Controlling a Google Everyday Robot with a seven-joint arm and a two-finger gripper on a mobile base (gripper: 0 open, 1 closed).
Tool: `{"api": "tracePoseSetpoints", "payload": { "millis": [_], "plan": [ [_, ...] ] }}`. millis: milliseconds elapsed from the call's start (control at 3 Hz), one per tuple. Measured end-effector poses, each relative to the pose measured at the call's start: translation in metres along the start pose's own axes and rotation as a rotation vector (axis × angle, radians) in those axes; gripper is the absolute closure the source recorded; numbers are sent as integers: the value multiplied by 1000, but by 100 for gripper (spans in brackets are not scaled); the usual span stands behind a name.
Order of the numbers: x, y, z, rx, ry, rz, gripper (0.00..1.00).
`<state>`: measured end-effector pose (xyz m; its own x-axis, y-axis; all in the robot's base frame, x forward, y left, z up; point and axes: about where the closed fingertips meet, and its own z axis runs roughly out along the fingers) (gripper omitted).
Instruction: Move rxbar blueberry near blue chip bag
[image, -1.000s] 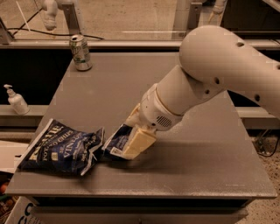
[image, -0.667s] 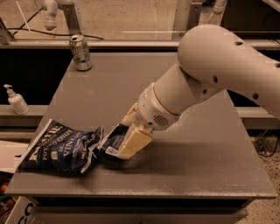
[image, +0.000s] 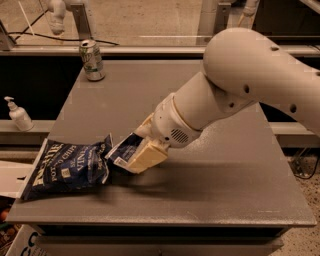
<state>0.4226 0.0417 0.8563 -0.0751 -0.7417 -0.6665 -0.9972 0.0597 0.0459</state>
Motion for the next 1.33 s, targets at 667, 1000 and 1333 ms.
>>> {"api": "tracePoseSetpoints", "payload": {
  "millis": [667,1000,1333],
  "plan": [
    [-2,0,0,2,-15,20,0],
    [0,-1,-1,4,-23,32,0],
    [8,-9,-12,5,-57,73,0]
  ]
}}
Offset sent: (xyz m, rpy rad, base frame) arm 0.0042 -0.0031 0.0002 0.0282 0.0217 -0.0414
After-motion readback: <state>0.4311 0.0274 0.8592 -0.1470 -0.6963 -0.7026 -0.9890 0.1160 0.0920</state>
